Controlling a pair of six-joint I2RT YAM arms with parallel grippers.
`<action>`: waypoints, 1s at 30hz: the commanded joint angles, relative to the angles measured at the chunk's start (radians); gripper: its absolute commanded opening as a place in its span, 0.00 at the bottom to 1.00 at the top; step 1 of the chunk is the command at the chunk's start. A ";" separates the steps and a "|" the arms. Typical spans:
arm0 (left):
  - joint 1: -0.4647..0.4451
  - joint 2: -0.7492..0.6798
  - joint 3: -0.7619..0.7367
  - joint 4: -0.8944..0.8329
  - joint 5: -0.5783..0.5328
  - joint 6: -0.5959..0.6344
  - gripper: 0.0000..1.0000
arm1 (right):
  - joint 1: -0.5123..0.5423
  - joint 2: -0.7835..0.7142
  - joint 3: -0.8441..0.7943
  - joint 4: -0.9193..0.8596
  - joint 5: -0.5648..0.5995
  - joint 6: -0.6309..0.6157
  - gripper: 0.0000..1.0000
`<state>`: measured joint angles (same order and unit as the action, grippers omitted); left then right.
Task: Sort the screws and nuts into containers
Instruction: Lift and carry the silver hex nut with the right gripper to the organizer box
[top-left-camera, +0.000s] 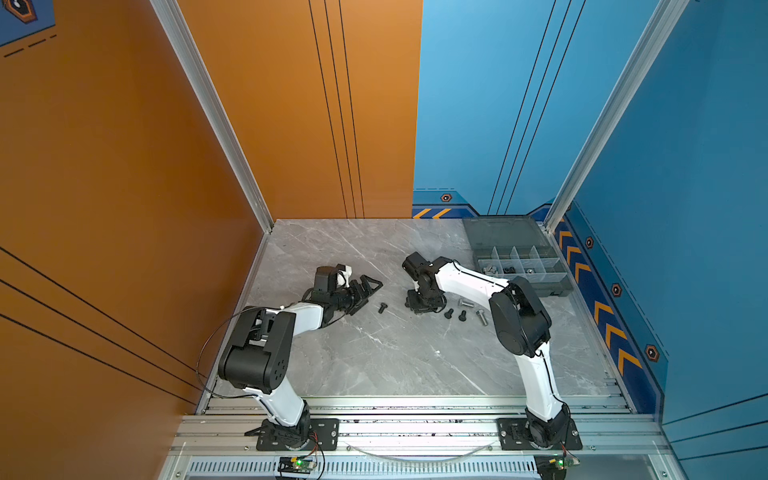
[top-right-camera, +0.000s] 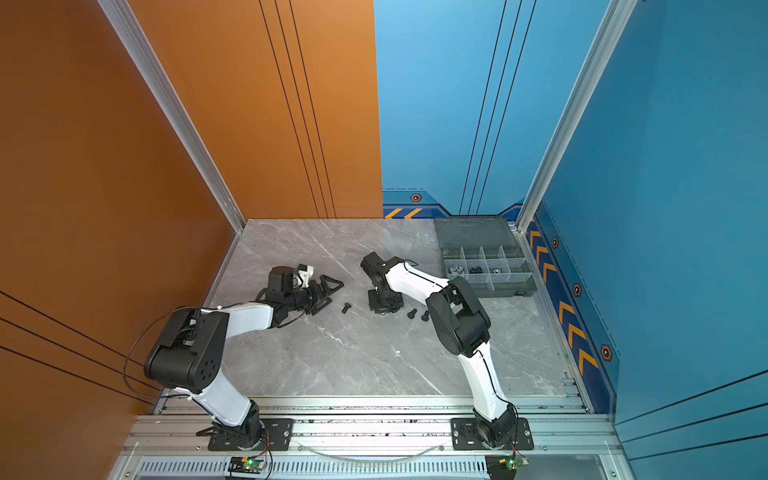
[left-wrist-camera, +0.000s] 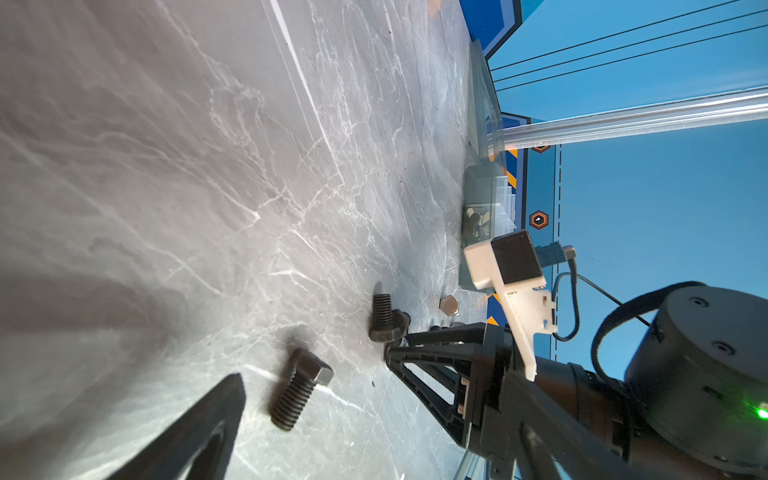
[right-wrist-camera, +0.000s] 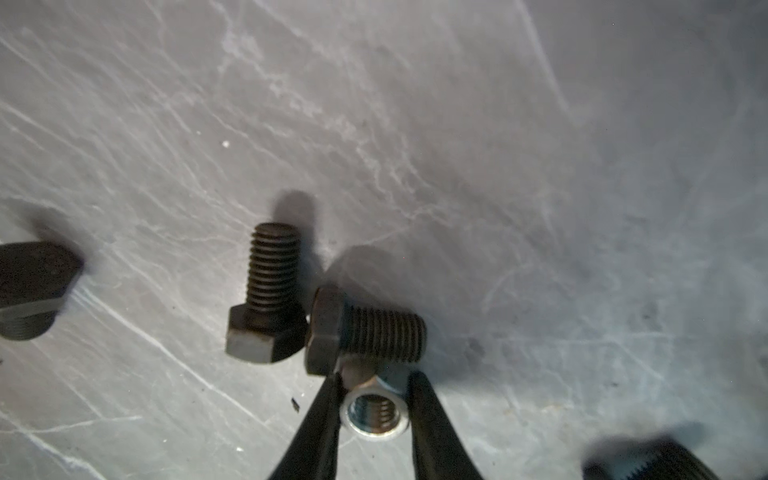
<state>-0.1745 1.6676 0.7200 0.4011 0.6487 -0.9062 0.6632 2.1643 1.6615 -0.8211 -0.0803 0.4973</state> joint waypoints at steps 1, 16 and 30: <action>0.013 -0.006 -0.017 0.015 0.021 0.018 0.98 | 0.006 0.013 0.009 -0.037 0.028 -0.001 0.19; 0.014 -0.003 -0.011 0.016 0.024 0.012 0.98 | -0.206 -0.258 -0.072 0.000 -0.157 -0.120 0.00; -0.003 -0.007 0.004 0.016 0.009 0.001 0.98 | -0.746 -0.273 0.020 -0.007 -0.110 -0.189 0.00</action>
<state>-0.1711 1.6680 0.7197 0.4042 0.6556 -0.9070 -0.0235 1.8469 1.6184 -0.8192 -0.2127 0.3290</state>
